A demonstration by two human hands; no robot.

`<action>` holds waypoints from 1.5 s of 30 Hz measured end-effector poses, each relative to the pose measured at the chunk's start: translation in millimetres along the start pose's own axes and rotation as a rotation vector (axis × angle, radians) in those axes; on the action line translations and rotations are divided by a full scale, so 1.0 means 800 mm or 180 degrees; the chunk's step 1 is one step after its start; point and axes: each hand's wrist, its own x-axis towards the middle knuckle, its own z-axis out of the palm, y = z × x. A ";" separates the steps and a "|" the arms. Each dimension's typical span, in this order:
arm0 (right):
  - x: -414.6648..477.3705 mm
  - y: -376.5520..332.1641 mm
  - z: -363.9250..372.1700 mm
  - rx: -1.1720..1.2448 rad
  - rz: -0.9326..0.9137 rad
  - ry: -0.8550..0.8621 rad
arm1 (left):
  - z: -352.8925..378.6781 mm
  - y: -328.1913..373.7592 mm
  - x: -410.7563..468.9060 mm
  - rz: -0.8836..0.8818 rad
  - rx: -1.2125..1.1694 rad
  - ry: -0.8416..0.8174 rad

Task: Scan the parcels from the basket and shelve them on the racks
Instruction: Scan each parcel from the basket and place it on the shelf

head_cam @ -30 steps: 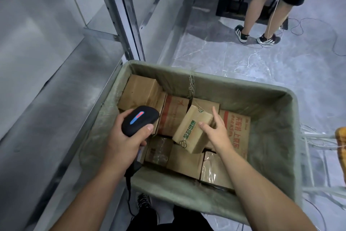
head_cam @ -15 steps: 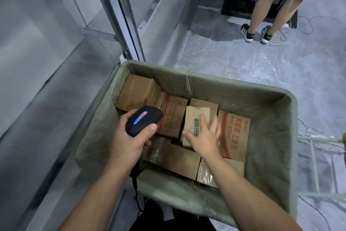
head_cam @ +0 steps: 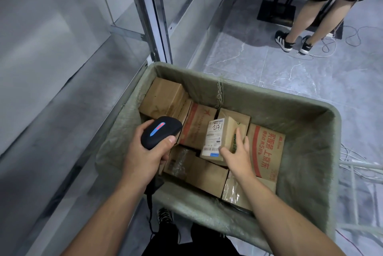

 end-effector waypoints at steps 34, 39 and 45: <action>-0.029 -0.070 0.018 0.0978 -0.1041 0.0081 | -0.055 -0.021 -0.087 0.0169 -0.0389 0.0044; -0.082 -0.070 0.036 0.0808 -0.1224 0.0310 | -0.092 -0.030 -0.135 0.0346 -0.0402 -0.0023; -0.142 -0.051 0.050 0.0808 -0.1276 0.0483 | -0.135 -0.046 -0.189 0.0466 -0.0502 -0.0127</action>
